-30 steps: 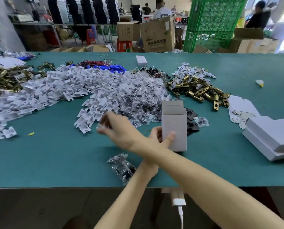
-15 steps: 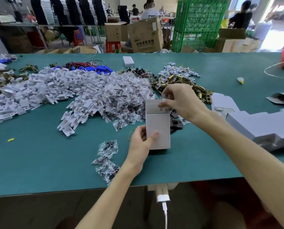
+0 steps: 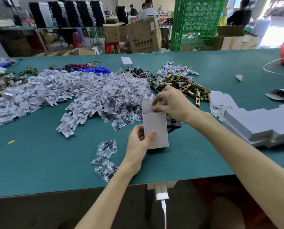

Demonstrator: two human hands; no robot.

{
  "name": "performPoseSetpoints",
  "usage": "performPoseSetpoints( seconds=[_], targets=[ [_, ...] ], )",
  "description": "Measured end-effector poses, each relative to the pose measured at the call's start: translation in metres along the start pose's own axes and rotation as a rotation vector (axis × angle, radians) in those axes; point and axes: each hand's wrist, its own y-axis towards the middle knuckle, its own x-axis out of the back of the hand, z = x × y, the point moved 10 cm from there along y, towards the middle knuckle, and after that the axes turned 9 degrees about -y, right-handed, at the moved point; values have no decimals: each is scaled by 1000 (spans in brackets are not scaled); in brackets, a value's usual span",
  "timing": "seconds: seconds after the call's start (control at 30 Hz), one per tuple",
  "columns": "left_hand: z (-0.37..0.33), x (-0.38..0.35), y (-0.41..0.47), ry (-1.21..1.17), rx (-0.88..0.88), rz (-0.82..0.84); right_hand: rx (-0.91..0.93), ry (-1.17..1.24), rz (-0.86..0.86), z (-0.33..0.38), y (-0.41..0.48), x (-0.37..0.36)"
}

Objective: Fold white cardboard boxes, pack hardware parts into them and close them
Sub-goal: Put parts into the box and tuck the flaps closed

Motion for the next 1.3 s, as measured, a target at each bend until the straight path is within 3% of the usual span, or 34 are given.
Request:
performPoseSetpoints(
  seconds=[0.17, 0.37, 0.53, 0.6, 0.9, 1.1, 1.23, 1.3],
  targets=[
    [0, 0, -1, 3, 2, -1, 30, -47, 24, -5, -5, 1],
    [-1, 0, 0, 6, -2, 1, -138, 83, -193, -41, -13, 13],
    [-1, 0, -1, 6, -9, -6, -252, -80, 148, -79, -39, -53],
    [-1, -1, -1, 15, -15, -6, -251, -113, 190, -83, -49, -69],
    [0, 1, -1, 20, -10, -7, -276, -143, -68, -89, -45, -45],
    [2, 1, 1, 0, 3, 1, -466, 150, -416, -107, -58, 5],
    [-1, 1, 1, -1, -14, 6, -277, 348, -556, -67, -48, 54],
    [-2, 0, 0, -3, -19, 9, -142, 311, -564, -34, -43, 72]
  ],
)
